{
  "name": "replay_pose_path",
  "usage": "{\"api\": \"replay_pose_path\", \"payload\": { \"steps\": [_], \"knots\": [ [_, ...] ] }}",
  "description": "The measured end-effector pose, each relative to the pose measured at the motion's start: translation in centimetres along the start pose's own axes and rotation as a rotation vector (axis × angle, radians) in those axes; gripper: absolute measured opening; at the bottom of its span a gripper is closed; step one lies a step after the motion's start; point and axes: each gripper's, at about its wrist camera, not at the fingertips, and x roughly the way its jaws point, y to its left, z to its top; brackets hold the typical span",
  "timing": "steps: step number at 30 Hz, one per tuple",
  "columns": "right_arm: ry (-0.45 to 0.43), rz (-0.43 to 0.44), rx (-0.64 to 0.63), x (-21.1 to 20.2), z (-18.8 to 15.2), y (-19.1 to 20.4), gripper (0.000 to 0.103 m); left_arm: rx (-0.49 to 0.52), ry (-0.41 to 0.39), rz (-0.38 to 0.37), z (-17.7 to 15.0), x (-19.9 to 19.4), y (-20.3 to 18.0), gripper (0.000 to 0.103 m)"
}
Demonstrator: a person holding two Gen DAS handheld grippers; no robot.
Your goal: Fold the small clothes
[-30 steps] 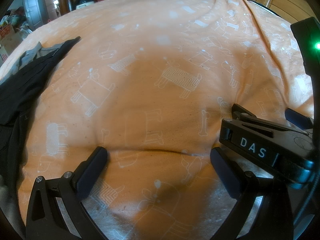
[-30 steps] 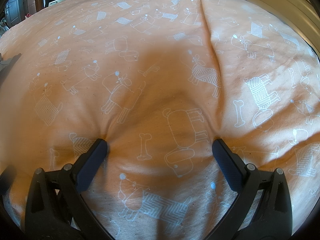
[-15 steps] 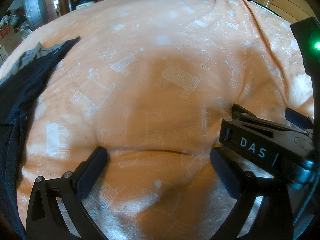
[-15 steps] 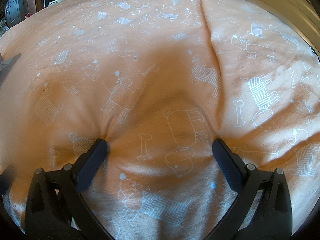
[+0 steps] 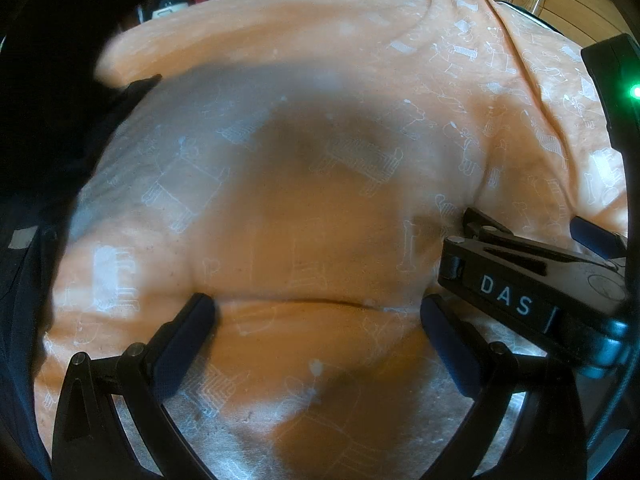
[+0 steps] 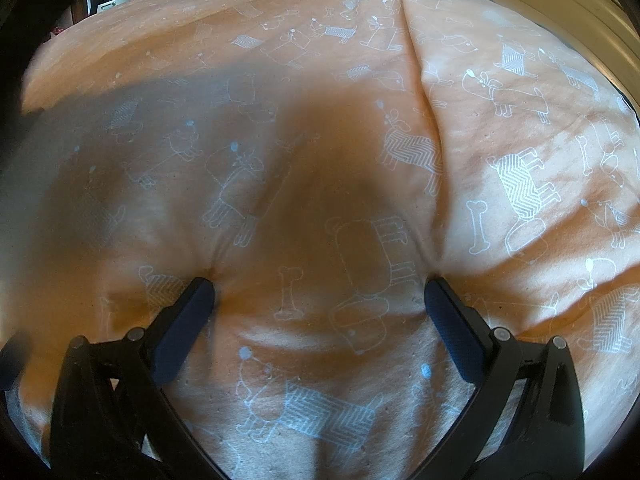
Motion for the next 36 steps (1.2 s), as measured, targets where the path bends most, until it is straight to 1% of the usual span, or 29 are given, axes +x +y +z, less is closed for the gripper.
{"api": "replay_pose_path", "payload": {
  "steps": [29,36],
  "knots": [
    [-0.009,0.0,0.006,0.01,0.19,-0.07,0.103,-0.004,0.002,-0.002,0.08,0.0,-0.13,0.103],
    [-0.008,-0.001,0.005,-0.13,0.31,0.05,0.103,-0.003,-0.003,0.0,-0.07,-0.08,0.33,0.103]
  ]
}}
